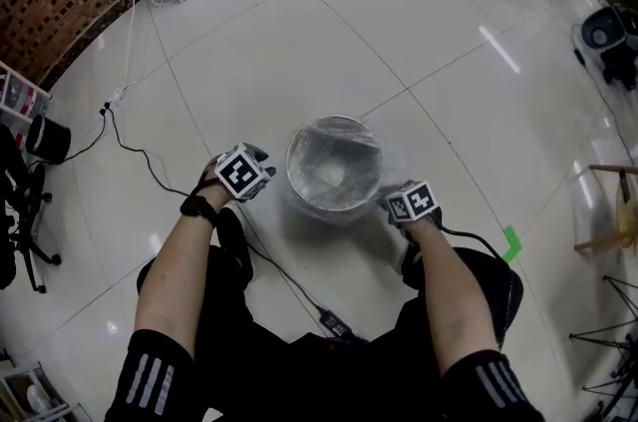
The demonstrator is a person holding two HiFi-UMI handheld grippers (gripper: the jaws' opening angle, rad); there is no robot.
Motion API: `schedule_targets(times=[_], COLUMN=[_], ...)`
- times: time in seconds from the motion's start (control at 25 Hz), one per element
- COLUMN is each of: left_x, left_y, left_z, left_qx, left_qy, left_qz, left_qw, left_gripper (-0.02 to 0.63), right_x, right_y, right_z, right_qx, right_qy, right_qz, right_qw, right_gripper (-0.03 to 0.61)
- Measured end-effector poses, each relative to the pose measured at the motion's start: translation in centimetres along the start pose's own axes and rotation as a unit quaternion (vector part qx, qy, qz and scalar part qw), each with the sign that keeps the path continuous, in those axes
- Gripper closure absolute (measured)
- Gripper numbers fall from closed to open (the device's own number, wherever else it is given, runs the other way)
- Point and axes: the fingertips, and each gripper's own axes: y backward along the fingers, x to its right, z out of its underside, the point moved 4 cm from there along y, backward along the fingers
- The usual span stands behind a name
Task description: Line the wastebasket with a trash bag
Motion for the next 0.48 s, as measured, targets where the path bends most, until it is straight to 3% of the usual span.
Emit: schedule_targets(times=[0.16, 0.28, 0.36, 0.48], left_x=[0.0, -0.9, -1.3, -1.0], left_y=[-2.3, -1.6, -1.0, -1.4], left_z=[1.5, 0.5, -0.4, -0.5], left_qx=[0.011, 0.052, 0.069, 0.055], left_qy=[0.06, 0.118, 0.125, 0.105], left_qz=[0.053, 0.08, 0.079, 0.078], left_qw=[0.9967, 0.9884, 0.9867, 0.9899], left_gripper=[0.486, 0.486, 0.486, 0.483], right_x=[0.3, 0.3, 0.4, 0.4], right_y=[-0.2, -0.4, -0.4, -0.3], right_z=[0.1, -0.1, -0.1, 0.0], right_qx=[0.001, -0.002, -0.003, 0.001], right_qy=[-0.007, -0.005, -0.004, -0.004], right_qz=[0.003, 0.005, 0.004, 0.005], right_qw=[1.0, 1.0, 1.0, 1.0], right_gripper=[0.571, 0.571, 0.571, 0.571])
